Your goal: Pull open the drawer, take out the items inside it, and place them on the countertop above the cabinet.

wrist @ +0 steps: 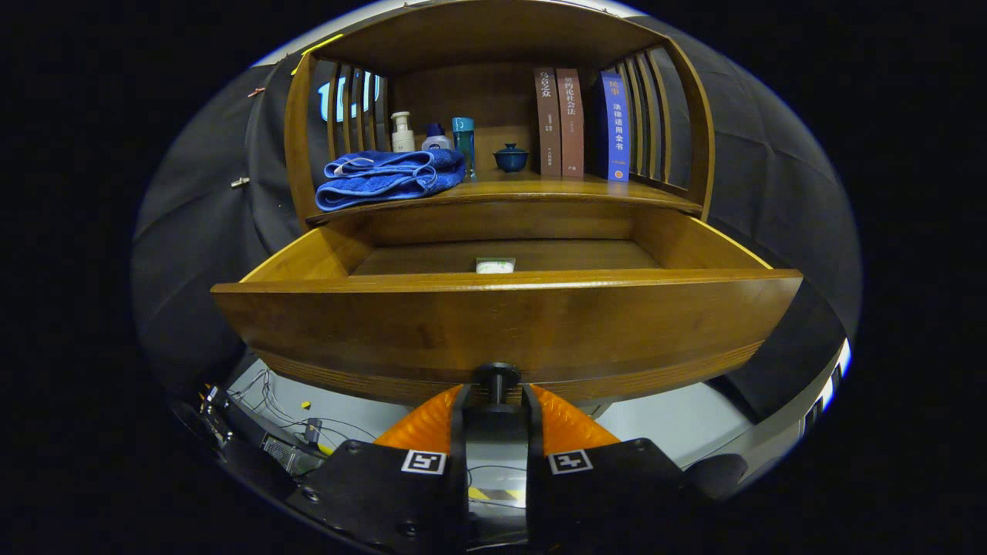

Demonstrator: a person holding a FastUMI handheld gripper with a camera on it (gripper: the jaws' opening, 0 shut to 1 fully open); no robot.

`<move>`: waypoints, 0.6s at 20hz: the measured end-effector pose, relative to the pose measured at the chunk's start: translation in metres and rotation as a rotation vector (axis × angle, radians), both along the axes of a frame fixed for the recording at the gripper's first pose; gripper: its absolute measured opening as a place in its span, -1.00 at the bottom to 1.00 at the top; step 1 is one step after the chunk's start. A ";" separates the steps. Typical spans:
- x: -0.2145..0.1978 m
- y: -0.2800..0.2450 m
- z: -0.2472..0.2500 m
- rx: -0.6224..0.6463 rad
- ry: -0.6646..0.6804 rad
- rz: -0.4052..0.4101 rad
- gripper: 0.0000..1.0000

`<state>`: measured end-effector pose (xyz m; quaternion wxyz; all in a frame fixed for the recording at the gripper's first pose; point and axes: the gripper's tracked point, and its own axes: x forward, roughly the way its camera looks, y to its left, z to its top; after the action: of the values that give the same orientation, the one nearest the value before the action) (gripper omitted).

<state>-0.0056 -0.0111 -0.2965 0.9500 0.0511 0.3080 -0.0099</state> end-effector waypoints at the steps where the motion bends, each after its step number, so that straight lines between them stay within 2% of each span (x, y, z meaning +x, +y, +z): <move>1: -0.006 0.001 0.001 0.008 0.005 -0.003 -0.33; 8: -0.042 0.003 -0.010 0.047 0.078 -0.016 -0.33; 12: -0.044 0.002 -0.011 0.047 0.075 -0.018 -0.33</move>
<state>-0.0495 -0.0091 -0.3074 0.9362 0.0757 0.3429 -0.0132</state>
